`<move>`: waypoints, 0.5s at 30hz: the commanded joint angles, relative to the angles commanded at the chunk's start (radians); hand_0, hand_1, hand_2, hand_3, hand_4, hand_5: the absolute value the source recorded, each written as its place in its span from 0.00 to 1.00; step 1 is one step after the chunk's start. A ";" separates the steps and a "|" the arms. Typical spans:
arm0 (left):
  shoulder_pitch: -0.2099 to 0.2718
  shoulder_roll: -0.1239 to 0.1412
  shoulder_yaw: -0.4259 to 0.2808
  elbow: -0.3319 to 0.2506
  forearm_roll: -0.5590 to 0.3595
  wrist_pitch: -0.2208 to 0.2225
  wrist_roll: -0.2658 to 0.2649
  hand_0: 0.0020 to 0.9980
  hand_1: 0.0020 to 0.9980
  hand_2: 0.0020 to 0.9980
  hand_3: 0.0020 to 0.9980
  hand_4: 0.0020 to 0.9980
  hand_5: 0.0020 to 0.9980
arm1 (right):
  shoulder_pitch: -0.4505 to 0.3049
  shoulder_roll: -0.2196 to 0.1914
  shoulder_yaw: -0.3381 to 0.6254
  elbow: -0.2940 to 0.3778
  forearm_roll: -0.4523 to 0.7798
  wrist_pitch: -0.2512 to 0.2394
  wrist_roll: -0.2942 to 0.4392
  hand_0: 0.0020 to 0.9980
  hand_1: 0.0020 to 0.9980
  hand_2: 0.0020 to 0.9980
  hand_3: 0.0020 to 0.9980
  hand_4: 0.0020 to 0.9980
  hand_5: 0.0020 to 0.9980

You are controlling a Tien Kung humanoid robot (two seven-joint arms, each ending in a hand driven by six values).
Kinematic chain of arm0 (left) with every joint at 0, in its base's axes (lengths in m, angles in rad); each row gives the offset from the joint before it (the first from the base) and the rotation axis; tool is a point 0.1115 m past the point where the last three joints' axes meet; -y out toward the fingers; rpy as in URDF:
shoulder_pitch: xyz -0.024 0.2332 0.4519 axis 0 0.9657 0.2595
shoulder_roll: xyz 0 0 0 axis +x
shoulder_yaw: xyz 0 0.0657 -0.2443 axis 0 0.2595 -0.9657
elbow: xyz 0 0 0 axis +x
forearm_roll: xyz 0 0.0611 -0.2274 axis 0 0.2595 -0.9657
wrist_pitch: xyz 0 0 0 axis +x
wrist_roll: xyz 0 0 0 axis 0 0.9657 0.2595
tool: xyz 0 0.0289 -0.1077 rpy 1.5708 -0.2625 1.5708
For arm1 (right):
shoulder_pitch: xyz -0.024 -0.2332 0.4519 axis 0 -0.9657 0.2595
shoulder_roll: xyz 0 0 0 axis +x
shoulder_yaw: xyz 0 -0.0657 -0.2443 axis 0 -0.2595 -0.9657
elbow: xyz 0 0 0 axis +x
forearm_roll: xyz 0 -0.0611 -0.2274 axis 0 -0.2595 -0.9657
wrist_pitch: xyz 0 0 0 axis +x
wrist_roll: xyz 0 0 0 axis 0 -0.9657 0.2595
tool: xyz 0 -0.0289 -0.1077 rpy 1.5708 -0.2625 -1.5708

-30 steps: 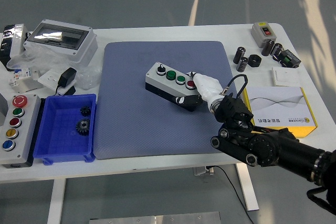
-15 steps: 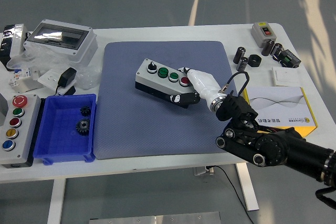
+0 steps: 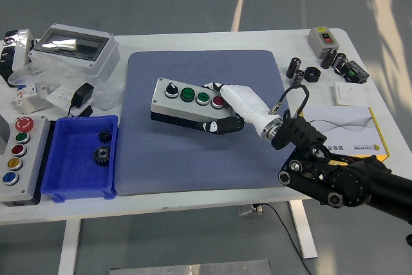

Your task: Pick up the button,place it on the desk,press the button,press the button

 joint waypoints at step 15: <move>0.002 -0.004 -0.005 0.000 0.008 -0.001 0.000 0.63 0.58 0.54 0.60 0.59 0.20 | -0.042 -0.076 0.017 0.131 -0.089 0.022 0.035 0.15 0.33 0.33 0.26 0.02 0.00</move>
